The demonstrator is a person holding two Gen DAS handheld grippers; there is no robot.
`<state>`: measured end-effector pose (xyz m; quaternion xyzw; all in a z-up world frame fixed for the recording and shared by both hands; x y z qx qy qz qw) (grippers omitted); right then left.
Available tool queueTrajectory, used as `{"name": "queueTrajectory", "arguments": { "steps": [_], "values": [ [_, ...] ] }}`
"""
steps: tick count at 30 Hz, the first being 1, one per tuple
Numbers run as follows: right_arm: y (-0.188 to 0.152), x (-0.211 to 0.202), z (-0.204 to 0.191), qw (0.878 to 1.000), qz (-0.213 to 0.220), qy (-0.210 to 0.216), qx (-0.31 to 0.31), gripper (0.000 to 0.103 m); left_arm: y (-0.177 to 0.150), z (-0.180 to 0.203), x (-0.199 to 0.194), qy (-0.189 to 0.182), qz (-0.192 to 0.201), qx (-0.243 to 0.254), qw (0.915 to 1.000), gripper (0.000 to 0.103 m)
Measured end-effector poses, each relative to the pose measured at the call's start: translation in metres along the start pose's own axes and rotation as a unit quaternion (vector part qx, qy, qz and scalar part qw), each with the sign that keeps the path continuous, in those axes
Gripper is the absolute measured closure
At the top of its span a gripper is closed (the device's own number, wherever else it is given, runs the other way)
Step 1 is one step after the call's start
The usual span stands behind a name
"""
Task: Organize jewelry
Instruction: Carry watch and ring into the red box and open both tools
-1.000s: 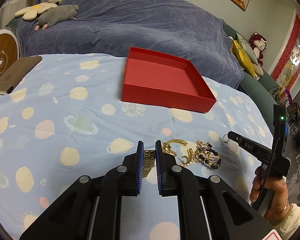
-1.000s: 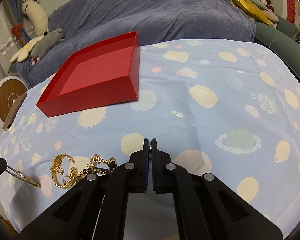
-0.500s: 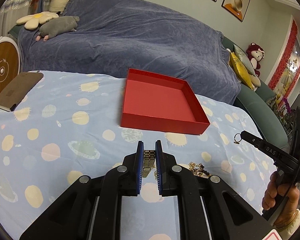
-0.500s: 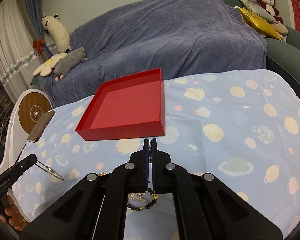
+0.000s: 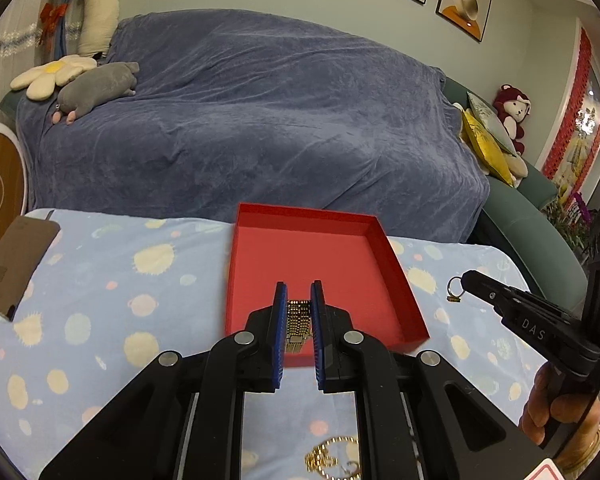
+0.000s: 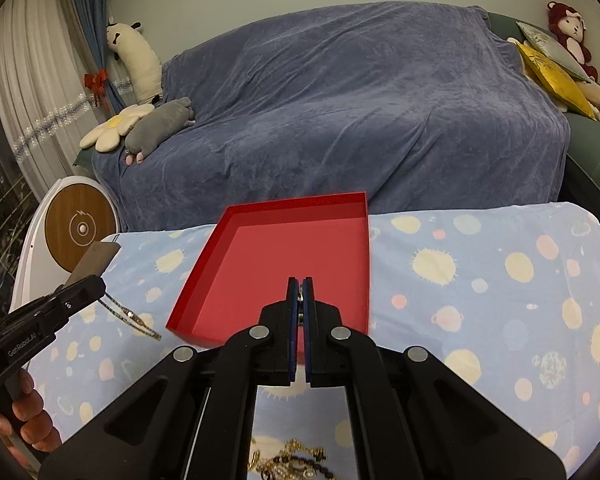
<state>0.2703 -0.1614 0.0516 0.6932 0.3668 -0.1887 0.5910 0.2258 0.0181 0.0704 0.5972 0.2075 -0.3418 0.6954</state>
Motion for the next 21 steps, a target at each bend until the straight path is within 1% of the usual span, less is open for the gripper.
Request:
{"name": "queueTrajectory", "arguments": {
  "steps": [2, 5, 9, 13, 17, 18, 21],
  "values": [
    [0.011, 0.019, 0.004, 1.0, -0.007, 0.004, 0.008, 0.102, 0.015, -0.001, 0.02, -0.006, -0.004, -0.006, 1.0, 0.094],
    [0.023, 0.047, 0.011, 1.0, -0.02, 0.011, 0.022, 0.102, 0.033, -0.005, 0.049, 0.003, -0.008, -0.008, 0.9999, 0.094],
    [0.037, 0.087, 0.02, 0.999, -0.039, 0.008, 0.027, 0.102, 0.053, -0.007, 0.086, 0.008, -0.019, -0.005, 0.9998, 0.094],
    [0.051, 0.121, 0.024, 0.998, -0.057, 0.005, 0.027, 0.102, 0.065, -0.014, 0.12, 0.015, -0.027, -0.008, 0.9995, 0.094],
    [0.057, 0.158, 0.032, 0.996, -0.085, 0.0, 0.035, 0.102, 0.073, -0.019, 0.154, 0.034, -0.041, -0.006, 0.9986, 0.094],
    [0.059, 0.165, 0.034, 0.995, -0.089, -0.005, 0.035, 0.1, 0.074, -0.021, 0.162, 0.038, -0.043, -0.008, 0.9983, 0.094],
    [0.061, 0.183, 0.04, 0.994, -0.101, -0.019, 0.031, 0.1, 0.074, -0.03, 0.184, 0.036, -0.057, -0.028, 0.9973, 0.094]
  ]
}}
Point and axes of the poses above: each gripper's, at about its wrist camera, not at the fingertips, and x roughly the way its jaws point, z to its right, y to its top, the point moved 9 cm from there along x, roughly the way its jaws point, and after that the axes turned 6 degrees about -z, right-handed, at the moved point
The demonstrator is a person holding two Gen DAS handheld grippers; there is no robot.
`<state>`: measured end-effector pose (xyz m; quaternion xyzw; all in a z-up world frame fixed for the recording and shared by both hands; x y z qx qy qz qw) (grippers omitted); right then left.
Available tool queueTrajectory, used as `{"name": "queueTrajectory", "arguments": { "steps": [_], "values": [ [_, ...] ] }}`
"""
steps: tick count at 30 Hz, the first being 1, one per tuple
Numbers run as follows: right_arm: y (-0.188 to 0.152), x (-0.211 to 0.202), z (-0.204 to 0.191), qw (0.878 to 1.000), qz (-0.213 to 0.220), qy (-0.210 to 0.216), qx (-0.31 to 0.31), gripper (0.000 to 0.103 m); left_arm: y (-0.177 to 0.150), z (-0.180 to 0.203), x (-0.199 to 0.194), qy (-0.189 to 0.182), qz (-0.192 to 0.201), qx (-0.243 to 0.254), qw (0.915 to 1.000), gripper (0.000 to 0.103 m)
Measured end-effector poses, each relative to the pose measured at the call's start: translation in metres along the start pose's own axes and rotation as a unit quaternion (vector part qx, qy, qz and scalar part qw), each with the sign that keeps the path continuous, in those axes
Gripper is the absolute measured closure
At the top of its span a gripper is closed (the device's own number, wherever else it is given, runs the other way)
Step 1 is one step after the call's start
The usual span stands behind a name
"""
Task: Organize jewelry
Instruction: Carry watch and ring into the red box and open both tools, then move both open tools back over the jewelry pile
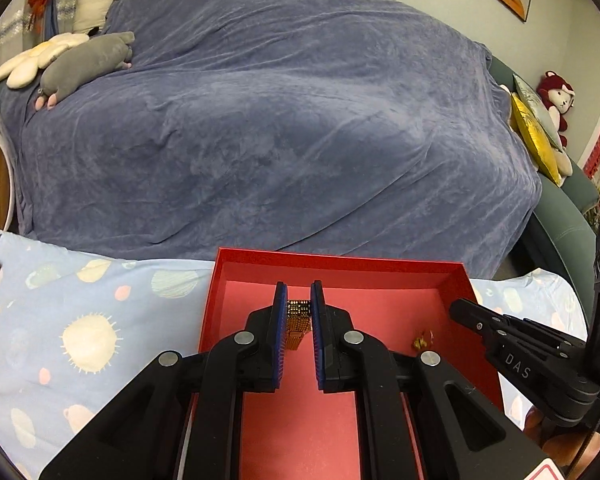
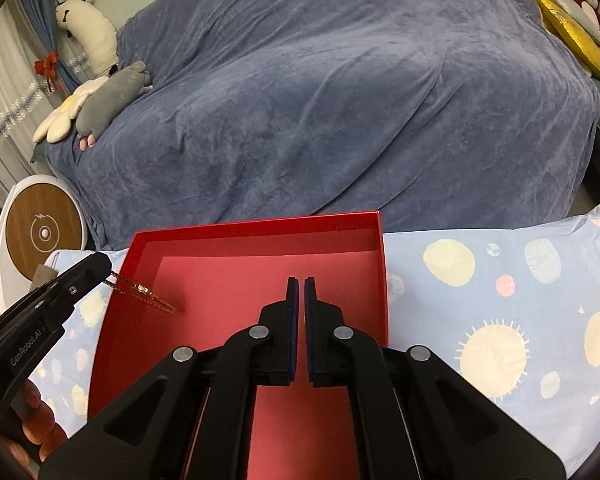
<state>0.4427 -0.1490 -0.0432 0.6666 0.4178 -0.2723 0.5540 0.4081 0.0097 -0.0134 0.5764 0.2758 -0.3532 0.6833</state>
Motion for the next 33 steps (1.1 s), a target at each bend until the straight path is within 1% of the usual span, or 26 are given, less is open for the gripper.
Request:
{"name": "queueTrajectory", "arguments": {
  "steps": [2, 4, 5, 6, 7, 8, 9, 11, 13, 15, 18, 20, 21, 23, 26, 30, 33],
  "values": [
    [0.004, 0.005, 0.003, 1.0, 0.0, -0.006, 0.0, 0.099, 0.001, -0.006, 0.012, -0.002, -0.009, -0.013, 0.9999, 0.094],
    [0.006, 0.005, 0.005, 1.0, 0.008, -0.016, -0.004, 0.098, 0.003, -0.012, 0.013, 0.003, 0.003, -0.023, 0.9997, 0.094],
    [0.006, 0.001, 0.005, 1.0, 0.014, -0.019, -0.006, 0.094, 0.004, -0.015, 0.011, 0.01, 0.01, -0.026, 0.9996, 0.091],
    [0.005, -0.004, 0.005, 1.0, 0.022, -0.017, -0.006, 0.084, 0.005, -0.016, 0.007, 0.012, 0.017, -0.023, 0.9995, 0.088],
    [0.003, -0.009, 0.006, 0.999, 0.029, -0.015, -0.004, 0.078, 0.005, -0.016, 0.004, 0.016, 0.021, -0.017, 0.9995, 0.084],
    [0.0, -0.015, 0.007, 0.999, 0.037, -0.012, -0.001, 0.069, 0.005, -0.015, 0.0, 0.022, 0.024, -0.01, 0.9994, 0.071],
    [-0.005, -0.024, 0.006, 0.999, 0.043, -0.006, 0.002, 0.066, 0.004, -0.015, -0.008, 0.027, 0.029, -0.005, 0.9992, 0.06],
    [-0.016, -0.037, 0.004, 0.999, 0.047, 0.005, 0.0, 0.066, 0.002, -0.016, -0.024, 0.03, 0.044, 0.0, 0.9986, 0.058],
    [-0.029, -0.057, 0.001, 0.998, 0.054, 0.017, -0.001, 0.065, -0.006, -0.017, -0.041, 0.02, 0.042, -0.002, 0.9989, 0.056],
    [-0.046, -0.077, -0.002, 0.998, 0.057, 0.032, 0.002, 0.055, -0.016, -0.018, -0.061, 0.004, 0.042, -0.011, 0.999, 0.052],
    [-0.077, -0.111, -0.005, 0.997, 0.06, 0.05, 0.007, 0.052, -0.041, -0.017, -0.097, -0.001, 0.051, -0.007, 0.9987, 0.04],
    [-0.097, -0.132, -0.005, 0.996, 0.065, 0.054, 0.011, 0.051, -0.061, -0.015, -0.117, 0.001, 0.055, -0.004, 0.9985, 0.037],
    [-0.106, -0.141, -0.004, 0.996, 0.067, 0.057, 0.013, 0.048, -0.073, -0.014, -0.125, -0.001, 0.054, -0.001, 0.9985, 0.037],
    [-0.127, -0.157, -0.001, 0.996, 0.071, 0.055, 0.018, 0.047, -0.096, -0.012, -0.136, -0.006, 0.04, 0.002, 0.9992, 0.037],
    [-0.162, -0.175, 0.004, 0.996, 0.074, 0.039, 0.015, 0.047, -0.133, -0.013, -0.147, -0.014, 0.02, -0.005, 0.9997, 0.037],
    [-0.206, -0.185, 0.008, 0.997, 0.061, 0.033, 0.017, 0.047, -0.18, -0.013, -0.155, -0.003, -0.002, 0.0, 1.0, 0.037],
    [-0.234, -0.188, 0.006, 0.998, 0.054, 0.025, 0.009, 0.047, -0.212, -0.012, -0.157, -0.008, -0.025, -0.003, 0.9996, 0.037]
  ]
}}
Point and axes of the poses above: each gripper's, at about its wrist camera, not at the fingertips, and x roughly the way its jaws point, z to its right, y to its top, the point moved 9 cm from there along x, roughly the way its jaws point, and after that the axes turned 6 degrees about -z, right-handed, at the moved point
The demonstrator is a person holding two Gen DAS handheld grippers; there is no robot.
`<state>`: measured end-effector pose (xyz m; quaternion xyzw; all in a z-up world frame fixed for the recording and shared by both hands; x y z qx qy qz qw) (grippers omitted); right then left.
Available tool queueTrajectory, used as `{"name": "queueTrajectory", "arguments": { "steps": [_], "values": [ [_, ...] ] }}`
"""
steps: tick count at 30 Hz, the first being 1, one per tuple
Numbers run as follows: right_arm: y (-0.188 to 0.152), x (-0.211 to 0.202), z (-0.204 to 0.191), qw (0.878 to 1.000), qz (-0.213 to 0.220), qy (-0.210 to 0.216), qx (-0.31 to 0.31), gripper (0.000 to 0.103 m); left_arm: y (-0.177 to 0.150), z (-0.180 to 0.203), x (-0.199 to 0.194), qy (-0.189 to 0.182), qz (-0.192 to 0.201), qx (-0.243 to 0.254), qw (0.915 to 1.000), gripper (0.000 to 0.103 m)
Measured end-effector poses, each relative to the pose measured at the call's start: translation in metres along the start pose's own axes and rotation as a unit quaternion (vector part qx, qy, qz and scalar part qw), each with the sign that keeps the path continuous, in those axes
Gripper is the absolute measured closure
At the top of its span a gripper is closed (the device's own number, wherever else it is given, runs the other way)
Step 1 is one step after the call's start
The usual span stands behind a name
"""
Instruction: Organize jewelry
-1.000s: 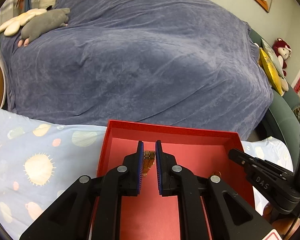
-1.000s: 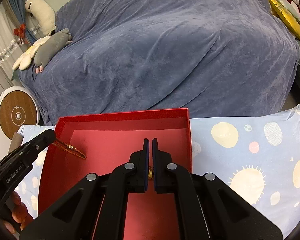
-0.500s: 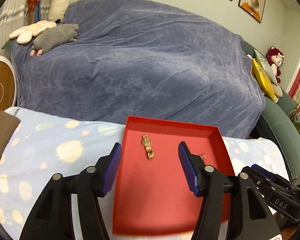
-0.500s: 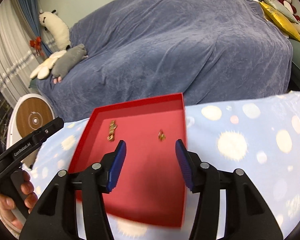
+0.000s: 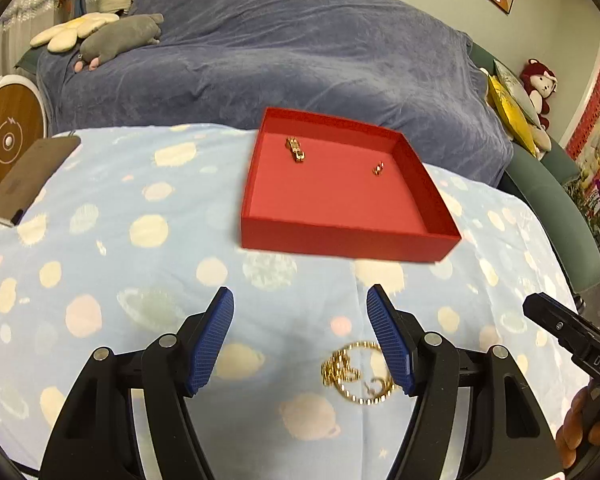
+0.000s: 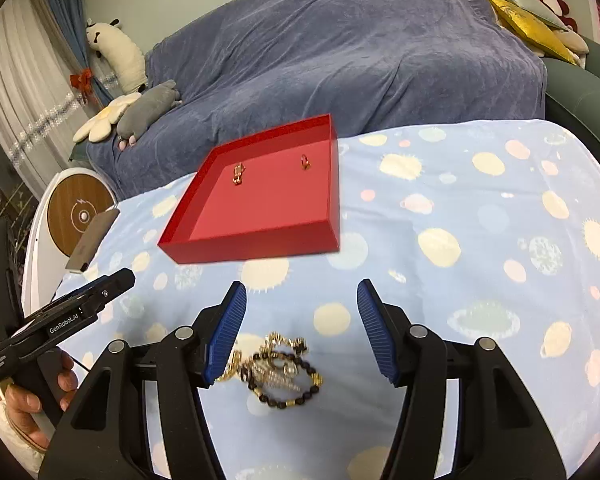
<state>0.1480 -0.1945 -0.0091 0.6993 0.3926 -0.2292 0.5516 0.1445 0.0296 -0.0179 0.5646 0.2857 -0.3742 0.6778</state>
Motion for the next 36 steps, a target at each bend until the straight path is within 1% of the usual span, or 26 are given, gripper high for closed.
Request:
{"name": "queueTrajectory", "arguments": {
  "steps": [3, 6, 8, 10, 13, 16, 17, 20, 24, 28, 30, 31, 33, 34, 35, 36],
  "values": [
    [-0.024, 0.001, -0.007, 1.0, -0.011, -0.001, -0.017, 0.047, -0.029, -0.005, 0.001, 0.0, -0.009, -0.014, 0.9999, 0.037],
    [-0.047, 0.007, -0.02, 0.999, -0.023, -0.004, -0.044, 0.047, -0.052, -0.005, 0.011, -0.002, -0.032, -0.016, 0.9994, 0.037],
    [-0.06, 0.014, -0.03, 0.997, -0.035, -0.009, -0.072, 0.047, -0.061, -0.003, 0.02, 0.004, -0.042, 0.004, 0.9991, 0.037],
    [-0.071, 0.02, -0.037, 0.994, -0.043, -0.015, -0.096, 0.048, -0.067, -0.001, 0.024, 0.017, -0.04, 0.022, 0.9988, 0.037],
    [-0.08, 0.028, -0.041, 0.992, -0.056, -0.011, -0.108, 0.051, -0.074, 0.001, 0.03, 0.022, -0.047, 0.04, 0.9978, 0.037],
    [-0.081, 0.033, -0.038, 0.993, -0.063, -0.007, -0.103, 0.056, -0.08, 0.003, 0.036, 0.015, -0.059, 0.04, 0.9973, 0.037],
    [-0.081, 0.035, -0.037, 0.993, -0.064, -0.006, -0.101, 0.06, -0.081, 0.003, 0.037, 0.014, -0.062, 0.041, 0.9971, 0.037],
    [-0.078, 0.043, -0.038, 0.993, -0.067, -0.002, -0.097, 0.066, -0.082, 0.003, 0.037, 0.017, -0.061, 0.043, 0.997, 0.037],
    [-0.073, 0.052, -0.045, 0.993, -0.069, 0.007, -0.096, 0.067, -0.083, 0.004, 0.036, 0.013, -0.063, 0.041, 0.9971, 0.037],
    [-0.068, 0.064, -0.051, 0.993, -0.067, 0.003, -0.1, 0.068, -0.085, 0.005, 0.038, 0.009, -0.07, 0.042, 0.9967, 0.037],
    [-0.066, 0.069, -0.053, 0.992, -0.07, -0.001, -0.104, 0.072, -0.087, 0.005, 0.039, 0.007, -0.073, 0.041, 0.9965, 0.037],
    [-0.066, 0.072, -0.053, 0.992, -0.071, -0.003, -0.105, 0.073, -0.087, 0.005, 0.039, 0.005, -0.073, 0.04, 0.9965, 0.037],
    [-0.065, 0.076, -0.052, 0.992, -0.073, -0.007, -0.105, 0.078, -0.087, 0.004, 0.04, 0.003, -0.076, 0.038, 0.9964, 0.037],
    [-0.065, 0.077, -0.052, 0.992, -0.072, -0.01, -0.106, 0.08, -0.087, 0.004, 0.04, 0.001, -0.077, 0.036, 0.9963, 0.037],
    [-0.064, 0.077, -0.051, 0.992, -0.071, -0.011, -0.106, 0.085, -0.087, 0.004, 0.041, -0.002, -0.079, 0.034, 0.9963, 0.037],
    [-0.064, 0.077, -0.051, 0.992, -0.071, -0.011, -0.107, 0.095, -0.087, 0.003, 0.041, -0.003, -0.08, 0.031, 0.9964, 0.037]
  ]
}}
Point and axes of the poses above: each gripper's, at about its wrist camera, not at the fingertips, and x roughly the way its jaws point, z to its right, y to its top, the point moved 9 cm from there along x, roughly the way its jaws point, and after that the axes turned 6 degrees about -z, right-handed, at the moved point
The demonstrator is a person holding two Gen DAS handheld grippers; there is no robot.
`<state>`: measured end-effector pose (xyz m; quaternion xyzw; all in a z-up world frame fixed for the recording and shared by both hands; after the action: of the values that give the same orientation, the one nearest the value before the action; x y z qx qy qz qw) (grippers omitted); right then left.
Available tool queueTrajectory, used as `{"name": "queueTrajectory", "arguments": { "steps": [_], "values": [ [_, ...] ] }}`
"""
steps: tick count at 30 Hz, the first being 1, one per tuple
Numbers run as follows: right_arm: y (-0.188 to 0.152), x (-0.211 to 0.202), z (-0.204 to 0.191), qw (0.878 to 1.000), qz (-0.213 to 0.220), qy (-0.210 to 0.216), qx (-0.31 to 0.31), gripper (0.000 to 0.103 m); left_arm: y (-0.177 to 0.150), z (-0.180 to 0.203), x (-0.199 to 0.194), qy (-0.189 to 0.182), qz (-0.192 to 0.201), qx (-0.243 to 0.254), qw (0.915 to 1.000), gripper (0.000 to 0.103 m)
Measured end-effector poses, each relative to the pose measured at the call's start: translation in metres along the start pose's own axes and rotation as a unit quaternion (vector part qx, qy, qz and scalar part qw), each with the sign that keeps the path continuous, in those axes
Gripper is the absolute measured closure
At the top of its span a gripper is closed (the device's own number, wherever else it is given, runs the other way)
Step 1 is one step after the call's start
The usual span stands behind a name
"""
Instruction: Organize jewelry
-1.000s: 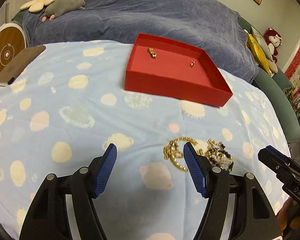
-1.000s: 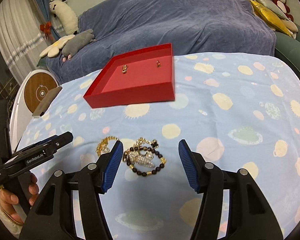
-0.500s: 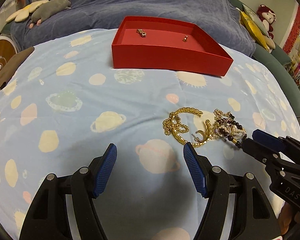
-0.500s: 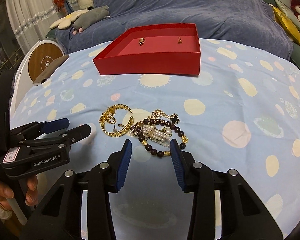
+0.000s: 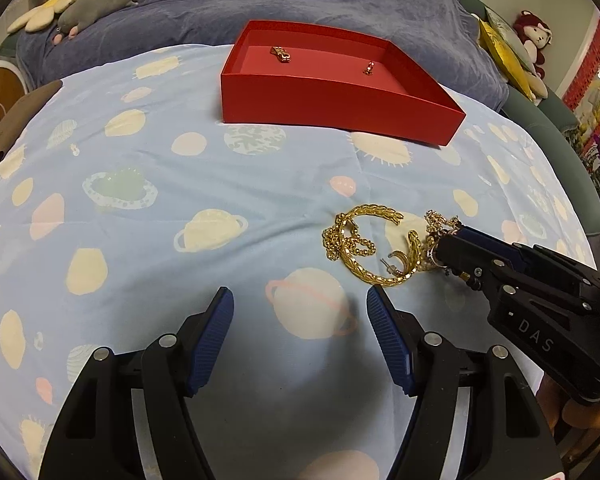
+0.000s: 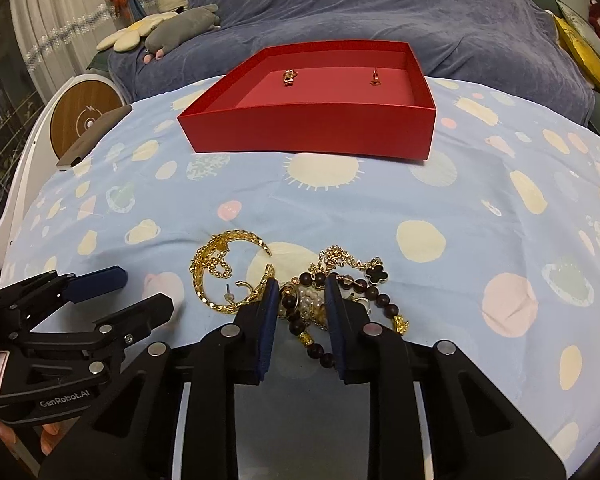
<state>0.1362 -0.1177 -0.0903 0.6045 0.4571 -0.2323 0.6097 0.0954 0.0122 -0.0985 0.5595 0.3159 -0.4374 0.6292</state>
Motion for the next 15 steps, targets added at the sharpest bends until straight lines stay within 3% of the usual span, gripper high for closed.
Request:
{"name": "queueTrajectory", "arguments": {
  "steps": [2, 15],
  "values": [
    [0.001, -0.002, 0.0, 1.0, 0.001, 0.003, 0.0, 0.103, 0.0, 0.0, 0.001, -0.005, -0.002, -0.005, 1.0, 0.037],
    [0.008, -0.037, 0.011, 0.999, 0.044, 0.006, 0.01, 0.103, 0.012, 0.018, 0.008, -0.021, 0.004, -0.016, 0.9996, 0.038]
  ]
}}
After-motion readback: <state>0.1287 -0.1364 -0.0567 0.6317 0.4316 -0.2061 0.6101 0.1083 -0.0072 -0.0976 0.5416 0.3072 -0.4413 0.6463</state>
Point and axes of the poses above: each gripper's, at about its wrist camera, not at the fingertips, and x roughly the way its jaws point, z to its right, y to its top, the point moved 9 cm from there along x, roughly the way its jaws point, and after that the axes turned 6 degrees about -z, right-handed, at the moved point
